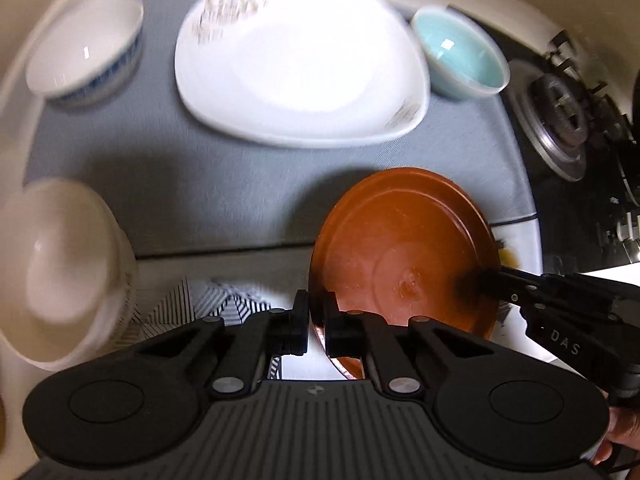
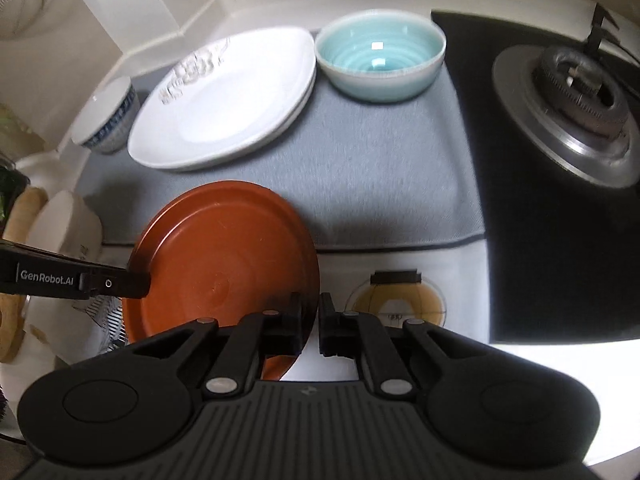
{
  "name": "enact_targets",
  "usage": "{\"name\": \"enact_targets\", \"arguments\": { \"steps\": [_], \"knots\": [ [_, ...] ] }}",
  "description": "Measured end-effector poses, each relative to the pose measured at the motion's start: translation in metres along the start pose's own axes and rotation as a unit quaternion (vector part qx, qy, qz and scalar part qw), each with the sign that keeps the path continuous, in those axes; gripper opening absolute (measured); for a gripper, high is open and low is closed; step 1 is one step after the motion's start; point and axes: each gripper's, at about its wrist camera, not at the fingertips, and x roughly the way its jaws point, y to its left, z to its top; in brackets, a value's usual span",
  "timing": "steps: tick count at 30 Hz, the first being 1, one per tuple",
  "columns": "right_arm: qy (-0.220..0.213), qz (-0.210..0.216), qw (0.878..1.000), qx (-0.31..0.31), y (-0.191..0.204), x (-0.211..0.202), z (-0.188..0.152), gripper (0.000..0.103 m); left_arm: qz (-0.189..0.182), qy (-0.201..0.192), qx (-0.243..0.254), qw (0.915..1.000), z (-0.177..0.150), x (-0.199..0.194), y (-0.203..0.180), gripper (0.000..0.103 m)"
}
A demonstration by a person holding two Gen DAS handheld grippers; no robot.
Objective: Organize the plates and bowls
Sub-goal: 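Grasp the terracotta plate rim with both grippers and lift it, then lower the terracotta plate onto the stacked flower plates and open both grippers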
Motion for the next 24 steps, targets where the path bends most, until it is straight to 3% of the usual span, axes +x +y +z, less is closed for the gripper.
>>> {"name": "enact_targets", "arguments": {
  "steps": [2, 5, 14, 20, 24],
  "knots": [
    [-0.008, 0.004, 1.0, 0.003, 0.0, -0.01, 0.004, 0.008, 0.001, -0.016, 0.005, 0.9999, 0.002, -0.015, -0.003, 0.007],
    [-0.025, 0.001, 1.0, 0.003, 0.003, -0.025, 0.01, 0.009, -0.026, -0.023, -0.015, 0.9993, 0.006, -0.035, 0.002, 0.007],
    [-0.074, 0.043, 0.995, 0.047, 0.017, -0.079, 0.04, 0.009, -0.045, -0.091, -0.021, 0.9946, 0.027, -0.093, 0.015, 0.007],
    [-0.128, 0.04, 0.991, 0.003, 0.043, -0.111, 0.069, 0.009, -0.061, -0.15, -0.021, 0.9867, 0.043, -0.131, 0.025, 0.007],
    [-0.162, 0.037, 0.986, -0.027, 0.056, -0.126, 0.088, 0.009, -0.094, -0.147, -0.053, 0.9833, 0.058, -0.135, 0.037, 0.007]
  ]
}}
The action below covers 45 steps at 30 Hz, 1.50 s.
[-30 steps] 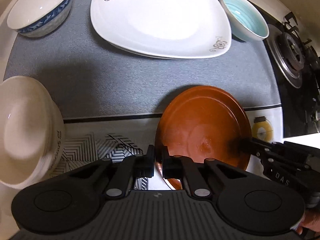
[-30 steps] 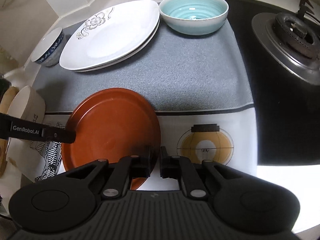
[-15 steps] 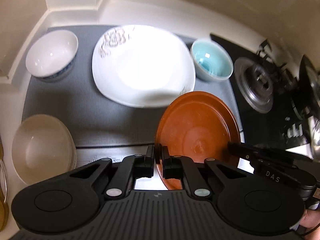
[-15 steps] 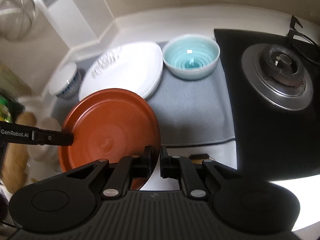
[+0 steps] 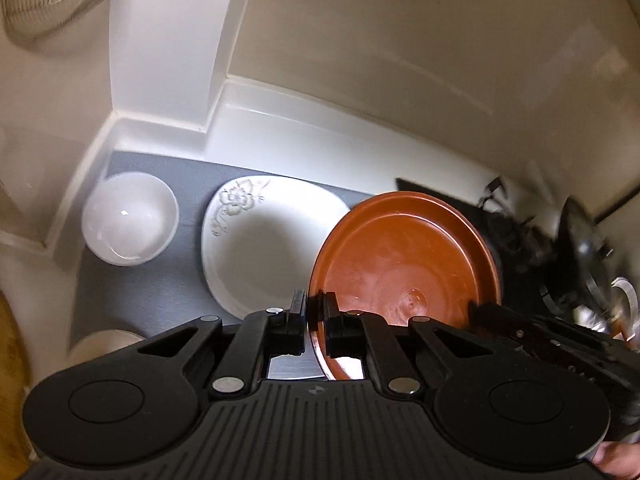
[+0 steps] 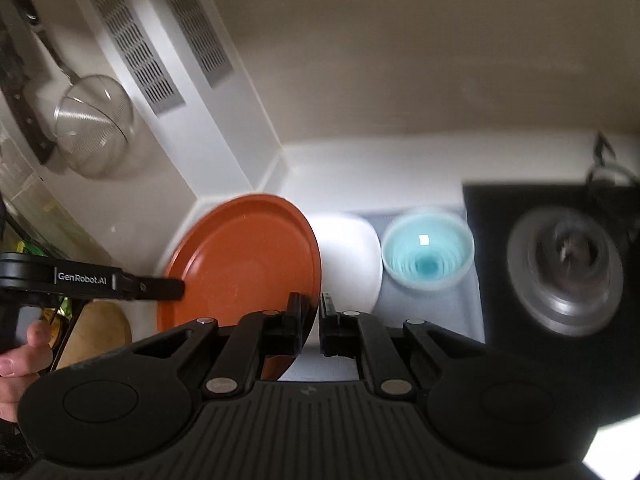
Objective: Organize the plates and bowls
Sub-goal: 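Lower the terracotta plate onto the stacked flower plates and open both grippers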
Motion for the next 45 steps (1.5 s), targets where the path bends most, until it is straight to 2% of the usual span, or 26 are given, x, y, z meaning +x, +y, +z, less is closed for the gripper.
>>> {"name": "enact_targets", "arguments": {
  "steps": [2, 5, 8, 10, 12, 16, 19, 22, 24, 27, 29, 32, 33, 35, 36, 38, 41, 43, 44, 45],
  "knots": [
    [-0.006, -0.002, 1.0, -0.012, 0.002, 0.005, 0.009, 0.009, -0.016, -0.003, -0.023, 0.9996, 0.008, 0.0, 0.009, 0.007],
    [-0.001, 0.01, 1.0, 0.003, -0.003, 0.024, 0.021, 0.009, -0.012, -0.008, -0.045, 0.9989, 0.02, 0.009, 0.017, 0.007],
    [0.014, 0.024, 0.999, 0.018, -0.008, 0.053, 0.028, 0.009, 0.021, -0.027, -0.038, 0.9987, 0.029, 0.021, 0.019, 0.007],
    [0.034, 0.042, 0.998, 0.04, -0.017, 0.081, 0.025, 0.009, 0.061, -0.05, -0.017, 0.9967, 0.032, 0.037, 0.017, 0.007],
    [0.061, 0.034, 0.996, 0.063, -0.024, 0.111, 0.017, 0.01, 0.078, -0.053, -0.028, 0.9952, 0.036, 0.06, 0.022, 0.007],
    [0.091, -0.004, 0.993, 0.079, -0.033, 0.16, 0.004, 0.01, 0.093, -0.029, -0.042, 0.9944, 0.039, 0.109, 0.03, 0.008],
    [0.094, -0.033, 0.992, 0.082, -0.037, 0.181, -0.001, 0.009, 0.1, -0.002, -0.037, 0.9943, 0.038, 0.14, 0.035, 0.008],
    [0.102, -0.039, 0.99, 0.088, -0.038, 0.195, -0.005, 0.009, 0.107, 0.01, -0.043, 0.9933, 0.039, 0.162, 0.045, 0.01],
    [0.107, -0.033, 0.989, 0.098, -0.042, 0.2, -0.01, 0.009, 0.106, 0.009, -0.054, 0.9929, 0.042, 0.171, 0.053, 0.01],
    [0.111, -0.028, 0.987, 0.109, -0.046, 0.211, -0.013, 0.009, 0.11, 0.027, -0.065, 0.9915, 0.047, 0.18, 0.063, 0.01],
    [0.107, -0.034, 0.988, 0.104, -0.046, 0.215, -0.013, 0.009, 0.109, 0.028, -0.059, 0.9919, 0.051, 0.182, 0.06, 0.011],
    [0.095, -0.041, 0.986, 0.13, -0.053, 0.216, -0.012, 0.01, 0.112, 0.036, -0.043, 0.9921, 0.053, 0.183, 0.058, 0.011],
    [0.094, -0.04, 0.986, 0.135, -0.056, 0.217, -0.012, 0.013, 0.117, 0.034, -0.051, 0.9912, 0.053, 0.18, 0.057, 0.011],
    [0.098, -0.028, 0.986, 0.131, -0.059, 0.218, -0.012, 0.013, 0.122, 0.024, -0.07, 0.9898, 0.053, 0.178, 0.059, 0.012],
    [0.101, -0.023, 0.986, 0.128, -0.061, 0.218, -0.012, 0.017, 0.121, 0.017, -0.069, 0.99, 0.052, 0.17, 0.057, 0.014],
    [0.103, -0.01, 0.988, 0.119, -0.064, 0.214, -0.012, 0.025, 0.142, 0.001, -0.062, 0.988, 0.05, 0.155, 0.051, 0.029],
    [0.097, -0.003, 0.991, 0.094, -0.064, 0.196, -0.01, 0.025, 0.17, -0.025, -0.061, 0.9833, 0.044, 0.121, 0.048, 0.041],
    [0.087, 0.009, 0.993, 0.074, -0.062, 0.181, -0.01, 0.026, 0.181, -0.042, -0.068, 0.9803, 0.04, 0.096, 0.051, 0.055],
    [0.083, 0.019, 0.994, 0.064, -0.062, 0.174, -0.01, 0.031, 0.19, -0.051, -0.075, 0.9777, 0.038, 0.086, 0.054, 0.061],
    [0.08, 0.027, 0.995, 0.054, -0.062, 0.168, -0.01, 0.043, 0.199, -0.059, -0.084, 0.9747, 0.035, 0.075, 0.058, 0.063]
  ]
}}
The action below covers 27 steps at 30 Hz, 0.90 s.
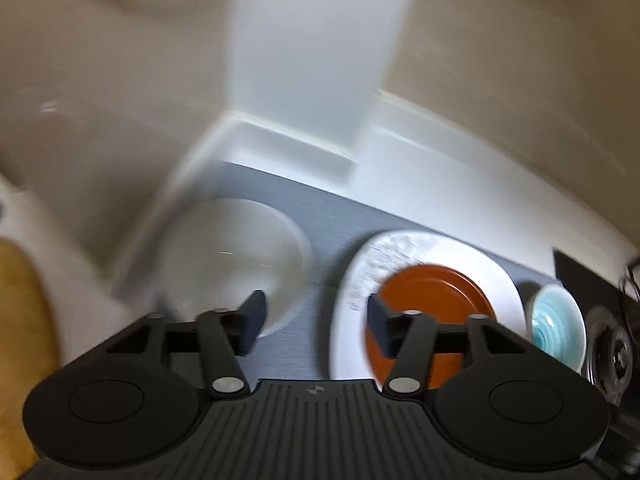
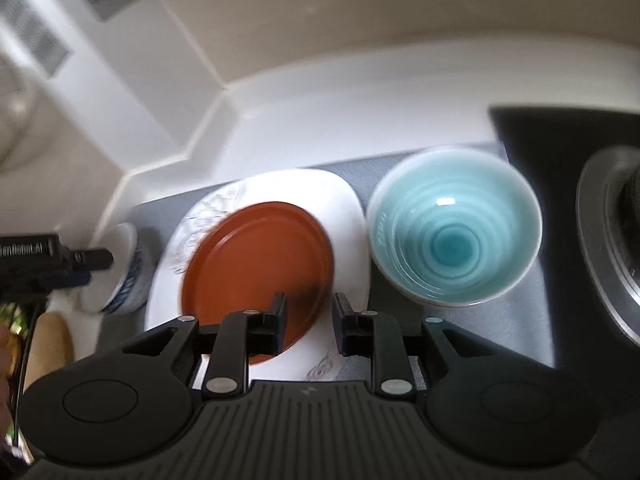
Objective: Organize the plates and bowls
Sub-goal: 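Lower the terracotta plate onto the stacked flower plates and open both grippers, then move both grippers to the plain white bowl and grasp its rim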
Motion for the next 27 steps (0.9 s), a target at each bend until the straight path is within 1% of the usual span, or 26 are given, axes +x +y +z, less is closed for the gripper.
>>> {"name": "enact_targets", "arguments": {
  "steps": [1, 2, 3, 5, 7, 8, 11, 13, 14, 15, 17, 20, 21, 22, 23, 25, 27],
  "knots": [
    [-0.004, 0.009, 1.0, -0.011, -0.001, -0.005, -0.002, 0.05, 0.008, -0.007, -0.008, 0.9999, -0.001, -0.009, 0.007, 0.066],
    [-0.011, 0.022, 0.999, -0.025, -0.003, -0.009, -0.005, 0.063, 0.015, -0.013, -0.015, 0.9997, -0.003, -0.015, 0.014, 0.066],
    [-0.019, 0.032, 0.999, -0.038, -0.007, -0.011, -0.007, 0.072, 0.025, -0.017, -0.021, 0.9993, -0.005, -0.02, 0.02, 0.066],
    [-0.023, 0.04, 0.998, -0.041, -0.017, -0.009, -0.014, 0.081, 0.048, -0.02, -0.033, 0.9981, -0.013, -0.028, 0.033, 0.066],
    [-0.014, 0.077, 0.996, -0.036, -0.024, -0.005, -0.018, 0.082, 0.062, -0.021, -0.051, 0.9965, -0.019, -0.032, 0.046, 0.066],
    [-0.014, 0.086, 0.995, -0.038, -0.025, -0.006, -0.02, 0.083, 0.068, -0.019, -0.062, 0.9955, -0.022, -0.033, 0.052, 0.066],
    [-0.049, 0.099, 0.991, -0.071, -0.016, -0.022, -0.025, 0.086, 0.076, -0.02, -0.096, 0.9923, -0.027, -0.038, 0.066, 0.066],
    [-0.057, 0.117, 0.988, -0.088, -0.01, -0.028, -0.024, 0.091, 0.074, -0.023, -0.112, 0.9907, -0.029, -0.04, 0.073, 0.066],
    [-0.056, 0.124, 0.986, -0.096, -0.007, -0.029, -0.023, 0.098, 0.071, -0.026, -0.115, 0.9904, -0.03, -0.04, 0.076, 0.066],
    [-0.056, 0.125, 0.985, -0.104, -0.005, -0.03, -0.021, 0.1, 0.071, -0.028, -0.117, 0.9902, -0.03, -0.04, 0.079, 0.066],
    [-0.045, 0.12, 0.986, -0.111, 0.001, -0.029, -0.014, 0.1, 0.068, -0.028, -0.124, 0.9896, -0.034, -0.043, 0.087, 0.065],
    [-0.019, 0.134, 0.987, -0.086, 0.006, -0.024, -0.007, 0.099, 0.051, -0.029, -0.135, 0.9891, -0.035, -0.037, 0.097, 0.061],
    [-0.016, 0.131, 0.988, -0.084, 0.01, -0.021, -0.006, 0.099, 0.042, -0.026, -0.135, 0.9896, -0.035, -0.035, 0.101, 0.059],
    [-0.015, 0.128, 0.988, -0.086, 0.015, -0.018, -0.006, 0.099, 0.03, -0.021, -0.131, 0.9907, -0.035, -0.03, 0.104, 0.052],
    [-0.014, 0.125, 0.988, -0.089, 0.02, -0.016, -0.005, 0.098, 0.018, -0.015, -0.125, 0.9919, -0.034, -0.025, 0.107, 0.049],
    [-0.013, 0.122, 0.988, -0.093, 0.032, -0.011, -0.005, 0.098, -0.002, -0.012, -0.117, 0.9931, -0.034, -0.015, 0.113, 0.034],
    [-0.014, 0.115, 0.989, -0.096, 0.046, -0.008, -0.005, 0.098, -0.019, -0.016, -0.111, 0.9935, -0.032, -0.007, 0.118, 0.028]
  ]
}}
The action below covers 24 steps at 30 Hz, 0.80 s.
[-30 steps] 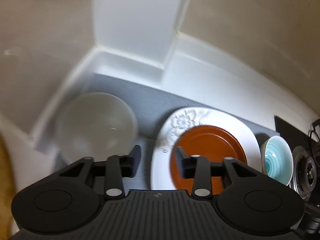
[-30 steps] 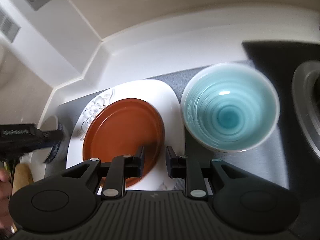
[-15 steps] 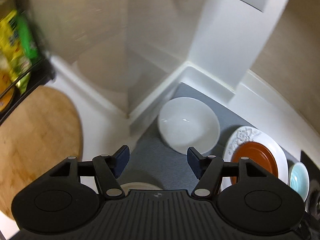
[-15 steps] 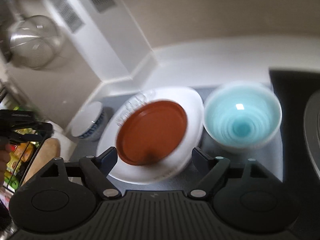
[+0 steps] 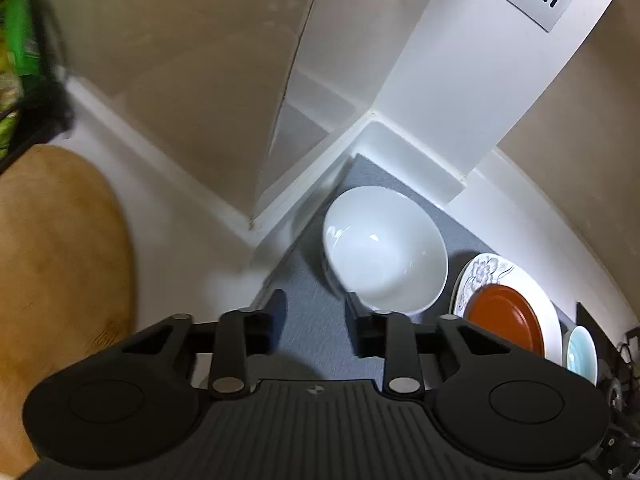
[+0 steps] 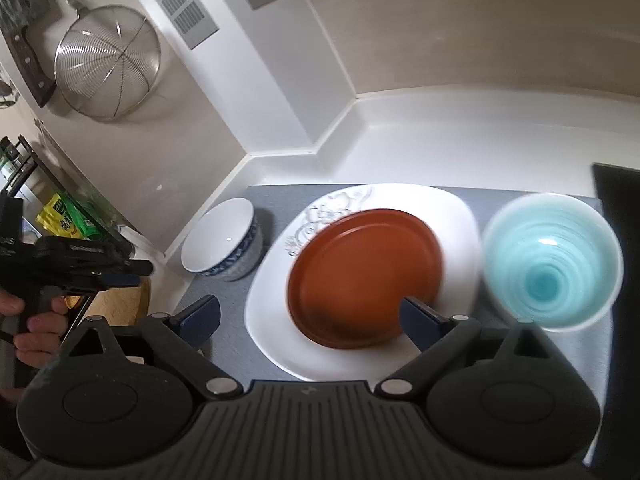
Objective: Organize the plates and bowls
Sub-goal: 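Move both grippers to the plain white bowl and grasp its rim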
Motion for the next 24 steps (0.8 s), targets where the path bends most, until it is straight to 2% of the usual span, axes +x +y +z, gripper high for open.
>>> {"name": "enact_targets", "arguments": {
  "steps": [3, 4, 6, 8, 12, 14, 16, 19, 20, 21, 24],
  "knots": [
    [-0.003, -0.007, 1.0, -0.016, 0.024, 0.011, 0.009, 0.098, -0.014, -0.01, 0.032, 0.9993, 0.004, 0.009, -0.002, 0.025],
    [-0.004, -0.008, 1.0, -0.024, 0.033, 0.015, 0.012, 0.097, -0.002, -0.022, 0.052, 0.9984, 0.005, 0.011, -0.006, 0.025],
    [-0.007, -0.007, 0.999, -0.048, 0.051, 0.026, 0.02, 0.085, 0.02, -0.043, 0.098, 0.994, 0.003, 0.014, -0.015, 0.025],
    [-0.007, -0.025, 0.997, -0.077, 0.069, 0.043, 0.029, 0.083, 0.027, -0.052, 0.119, 0.9912, 0.003, 0.021, -0.016, 0.025],
    [0.003, -0.041, 0.997, -0.069, 0.091, 0.082, 0.046, 0.081, -0.012, -0.025, 0.078, 0.9965, 0.013, 0.041, 0.0, 0.027],
    [0.014, -0.049, 0.996, -0.07, 0.101, 0.101, 0.051, 0.081, -0.05, 0.017, 0.045, 0.9976, 0.023, 0.049, 0.008, 0.028],
    [0.023, -0.061, 0.995, -0.079, 0.112, 0.116, 0.053, 0.081, -0.094, 0.045, 0.01, 0.9945, 0.031, 0.054, 0.018, 0.032],
    [0.038, -0.069, 0.993, -0.088, 0.12, 0.136, 0.055, 0.081, -0.099, 0.053, 0.006, 0.9937, 0.037, 0.062, 0.024, 0.034],
    [0.042, -0.076, 0.991, -0.098, 0.122, 0.143, 0.054, 0.074, -0.096, 0.057, 0.005, 0.9938, 0.039, 0.066, 0.026, 0.034],
    [0.047, -0.084, 0.989, -0.112, 0.125, 0.15, 0.053, 0.062, -0.095, 0.062, 0.001, 0.9935, 0.04, 0.07, 0.029, 0.034],
    [0.063, -0.114, 0.985, -0.11, 0.122, 0.168, 0.05, 0.054, -0.096, 0.083, -0.007, 0.9918, 0.041, 0.085, 0.035, 0.036]
  ]
}}
